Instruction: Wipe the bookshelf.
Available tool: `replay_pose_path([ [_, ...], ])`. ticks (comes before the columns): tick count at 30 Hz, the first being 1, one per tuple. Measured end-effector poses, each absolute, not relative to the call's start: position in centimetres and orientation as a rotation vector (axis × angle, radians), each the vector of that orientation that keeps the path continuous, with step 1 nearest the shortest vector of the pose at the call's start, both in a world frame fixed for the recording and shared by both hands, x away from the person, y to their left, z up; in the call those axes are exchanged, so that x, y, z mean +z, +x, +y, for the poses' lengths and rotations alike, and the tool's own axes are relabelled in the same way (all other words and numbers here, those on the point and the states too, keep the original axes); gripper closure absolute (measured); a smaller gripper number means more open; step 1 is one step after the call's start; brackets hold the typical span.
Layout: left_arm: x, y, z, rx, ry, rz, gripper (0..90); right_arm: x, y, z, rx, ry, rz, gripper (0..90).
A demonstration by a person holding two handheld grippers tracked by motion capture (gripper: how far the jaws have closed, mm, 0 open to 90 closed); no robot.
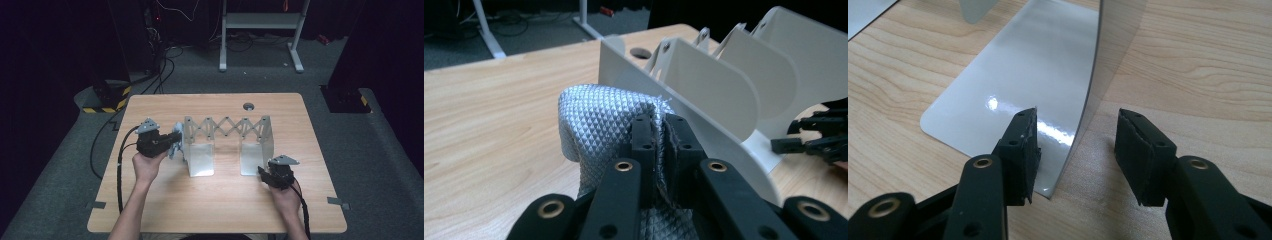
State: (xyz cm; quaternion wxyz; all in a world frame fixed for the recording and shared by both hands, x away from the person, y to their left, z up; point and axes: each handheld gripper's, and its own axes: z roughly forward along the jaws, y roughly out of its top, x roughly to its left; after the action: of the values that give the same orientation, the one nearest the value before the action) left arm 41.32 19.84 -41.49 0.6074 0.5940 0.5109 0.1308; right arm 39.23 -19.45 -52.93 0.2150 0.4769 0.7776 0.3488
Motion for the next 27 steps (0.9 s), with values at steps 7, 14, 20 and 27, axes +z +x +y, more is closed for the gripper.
replay_pose_path([
  [7, -43.6, 42.1, 19.2, 0.310, 1.392, 1.231, 83.9, -52.9, 39.2, -19.5, 0.969, 1.322, 2.156, 52.1],
  [14, -45.3, 42.9, 18.9, 0.292, 1.413, 1.273, 83.9, -52.9, 39.2, -19.4, 0.967, 1.323, 2.156, 52.1],
  [20, -46.9, 43.6, 18.6, 0.296, 1.467, 1.311, 84.0, -52.9, 39.2, -19.4, 0.967, 1.324, 2.156, 52.1],
  [27, -48.1, 44.2, 18.4, 0.300, 1.514, 1.335, 84.2, -52.9, 39.2, -19.4, 0.968, 1.325, 2.157, 52.0],
])
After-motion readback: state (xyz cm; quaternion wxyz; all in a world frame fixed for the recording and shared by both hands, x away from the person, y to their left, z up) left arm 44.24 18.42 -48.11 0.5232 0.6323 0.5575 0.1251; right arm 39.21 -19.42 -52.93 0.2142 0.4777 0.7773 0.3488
